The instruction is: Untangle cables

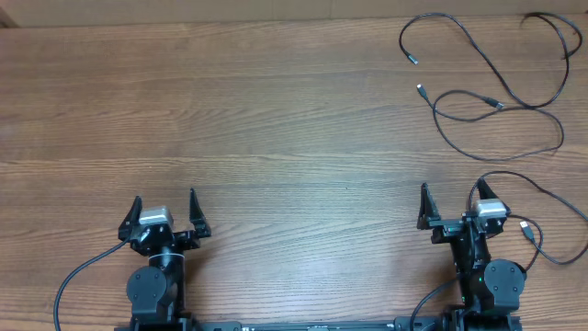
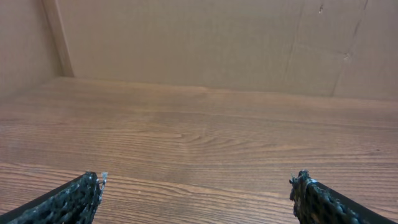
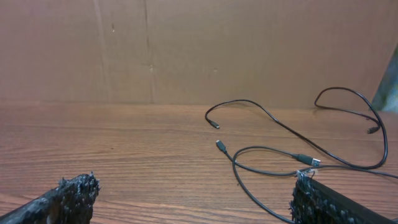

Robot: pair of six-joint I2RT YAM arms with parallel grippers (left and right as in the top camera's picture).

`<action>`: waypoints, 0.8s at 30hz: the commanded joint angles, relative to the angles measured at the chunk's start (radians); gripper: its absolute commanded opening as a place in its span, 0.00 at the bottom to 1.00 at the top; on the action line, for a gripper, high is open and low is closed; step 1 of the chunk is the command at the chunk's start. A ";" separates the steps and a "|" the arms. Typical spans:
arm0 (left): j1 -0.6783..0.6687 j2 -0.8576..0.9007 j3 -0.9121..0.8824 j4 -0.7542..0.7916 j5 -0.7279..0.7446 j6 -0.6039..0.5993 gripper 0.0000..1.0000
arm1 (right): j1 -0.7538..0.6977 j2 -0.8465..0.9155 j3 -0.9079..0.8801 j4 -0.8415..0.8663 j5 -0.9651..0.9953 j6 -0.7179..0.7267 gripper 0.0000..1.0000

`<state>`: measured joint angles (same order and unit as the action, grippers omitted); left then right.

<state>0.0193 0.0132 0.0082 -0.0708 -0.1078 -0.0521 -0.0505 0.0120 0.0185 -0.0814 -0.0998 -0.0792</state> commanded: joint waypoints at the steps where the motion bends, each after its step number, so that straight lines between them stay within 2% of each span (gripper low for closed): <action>1: -0.007 -0.009 -0.003 0.000 0.010 -0.007 1.00 | 0.006 -0.009 -0.010 0.005 0.001 -0.004 1.00; 24: -0.007 -0.009 -0.003 0.000 0.010 -0.007 0.99 | 0.013 -0.009 -0.010 0.001 0.027 0.003 1.00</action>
<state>0.0193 0.0132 0.0086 -0.0708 -0.1055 -0.0521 -0.0433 0.0120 0.0185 -0.0830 -0.0853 -0.0788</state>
